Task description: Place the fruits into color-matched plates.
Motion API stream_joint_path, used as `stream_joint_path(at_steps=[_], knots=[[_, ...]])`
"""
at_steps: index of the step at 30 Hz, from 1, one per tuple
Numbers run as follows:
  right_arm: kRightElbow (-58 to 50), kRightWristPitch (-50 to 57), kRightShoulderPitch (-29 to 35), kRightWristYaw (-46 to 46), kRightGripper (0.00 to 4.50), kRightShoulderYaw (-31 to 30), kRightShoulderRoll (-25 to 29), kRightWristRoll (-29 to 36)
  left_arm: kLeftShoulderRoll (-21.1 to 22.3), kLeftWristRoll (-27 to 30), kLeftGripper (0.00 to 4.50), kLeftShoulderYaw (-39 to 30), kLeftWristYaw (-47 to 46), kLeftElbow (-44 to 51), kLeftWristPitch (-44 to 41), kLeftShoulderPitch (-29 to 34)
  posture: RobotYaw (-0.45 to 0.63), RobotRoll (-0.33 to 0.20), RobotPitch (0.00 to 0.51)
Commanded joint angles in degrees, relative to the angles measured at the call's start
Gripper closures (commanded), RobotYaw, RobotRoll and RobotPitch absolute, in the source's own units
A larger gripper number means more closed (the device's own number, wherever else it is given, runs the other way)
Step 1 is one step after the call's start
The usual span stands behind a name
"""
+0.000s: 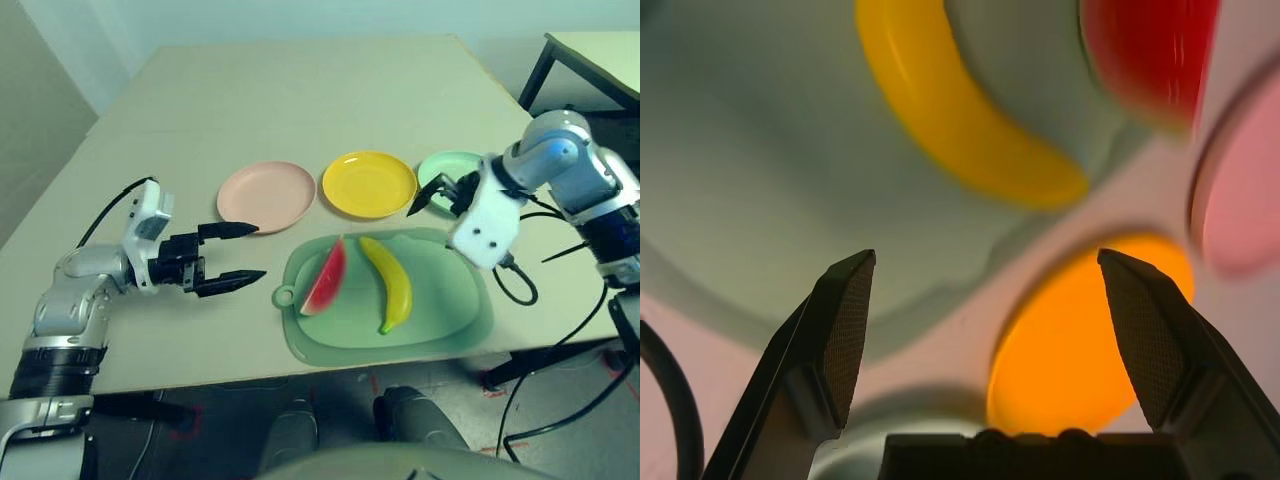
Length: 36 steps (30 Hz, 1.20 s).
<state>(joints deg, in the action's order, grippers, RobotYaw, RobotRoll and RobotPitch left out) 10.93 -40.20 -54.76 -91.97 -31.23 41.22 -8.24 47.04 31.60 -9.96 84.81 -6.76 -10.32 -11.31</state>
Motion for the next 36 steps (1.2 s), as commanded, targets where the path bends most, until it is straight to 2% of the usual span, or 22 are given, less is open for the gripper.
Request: stream_joint_path(at_steps=[1, 15, 20, 30, 36], knots=[[-2.2, -3.0, 0.2, -0.5, 0.03, -3.0, -0.9, 0.8, 0.3, 0.1, 0.00, 0.5, 0.7, 0.6, -0.5, 0.6, -0.12, 0.000, 0.055], [3.3, -7.5, -1.7, 2.6, 0.03, -8.3, -7.0, -4.0, 1.5, 0.4, 0.00, -0.4, 2.9, 3.6, 0.6, 4.9, -0.07, 0.000, 0.058], [5.5, -8.8, -1.5, 3.7, 0.03, -9.8, -7.7, -5.5, 1.1, 1.0, 0.00, -1.3, 1.5, 4.5, 0.4, 5.3, -0.06, 0.000, 0.065], [17.8, -16.3, -2.3, 9.2, 0.03, -12.8, -8.3, -14.2, 1.1, 2.6, 0.00, -2.4, -0.7, 6.8, -0.1, 6.6, -0.03, 0.000, 0.071], [19.8, -16.5, -2.7, 10.4, 0.03, -13.3, -9.0, -14.9, 1.0, 3.1, 0.00, -2.6, -1.9, 7.5, 0.0, 7.1, -0.03, 0.000, 0.071]])
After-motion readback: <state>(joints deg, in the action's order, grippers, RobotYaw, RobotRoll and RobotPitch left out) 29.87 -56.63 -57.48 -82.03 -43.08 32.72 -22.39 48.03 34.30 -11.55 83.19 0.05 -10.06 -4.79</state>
